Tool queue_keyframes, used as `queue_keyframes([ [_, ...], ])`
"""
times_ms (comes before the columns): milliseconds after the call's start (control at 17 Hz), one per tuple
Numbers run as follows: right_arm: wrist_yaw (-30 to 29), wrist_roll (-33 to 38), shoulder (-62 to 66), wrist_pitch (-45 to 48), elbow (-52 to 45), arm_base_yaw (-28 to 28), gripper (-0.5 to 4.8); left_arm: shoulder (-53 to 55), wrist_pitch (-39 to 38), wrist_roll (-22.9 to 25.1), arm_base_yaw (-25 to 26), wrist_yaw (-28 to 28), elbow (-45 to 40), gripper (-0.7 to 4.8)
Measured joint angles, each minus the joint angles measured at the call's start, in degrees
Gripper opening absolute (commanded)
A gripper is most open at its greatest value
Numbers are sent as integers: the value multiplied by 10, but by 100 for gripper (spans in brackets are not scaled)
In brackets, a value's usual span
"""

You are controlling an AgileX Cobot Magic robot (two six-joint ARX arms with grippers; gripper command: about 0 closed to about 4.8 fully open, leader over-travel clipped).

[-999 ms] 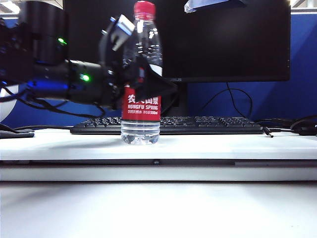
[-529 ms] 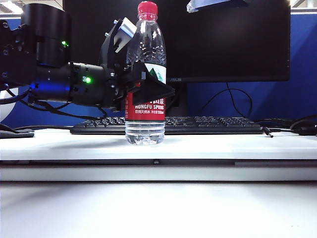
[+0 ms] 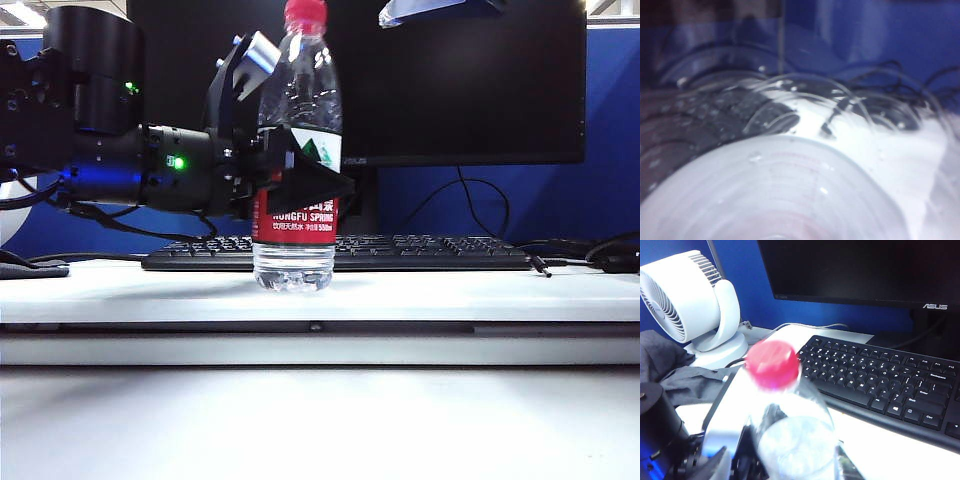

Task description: Unscrew the cap from the plastic bottle on the table.

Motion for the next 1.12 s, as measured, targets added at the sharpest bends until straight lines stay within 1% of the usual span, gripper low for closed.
queue_keyframes([
  [118, 0, 15, 2, 4, 0, 0, 275, 0, 2, 35, -3, 2, 0, 246],
  [235, 0, 25, 6, 5, 0, 0, 279, 0, -1, 53, -6, 3, 1, 246],
  [412, 0, 27, 8, 3, 0, 0, 285, -1, -9, 53, -6, 2, 3, 247],
  [588, 0, 27, 8, 3, 0, 0, 285, -1, -10, 38, -6, 0, 3, 248],
  [647, 0, 27, 8, 3, 0, 0, 285, -1, -10, 36, -6, -4, 3, 268],
  [705, 0, 27, 8, 3, 0, 0, 285, -1, -10, 35, -6, -9, 3, 329],
  [764, 0, 27, 8, 3, 0, 0, 285, -1, -10, 35, -6, -12, 3, 368],
  [999, 0, 27, 8, -5, 0, 0, 285, 0, -23, 36, -5, -27, 3, 372],
  [1117, 0, 29, 8, -12, 0, 1, 285, 0, -13, 36, -5, -49, 3, 371],
])
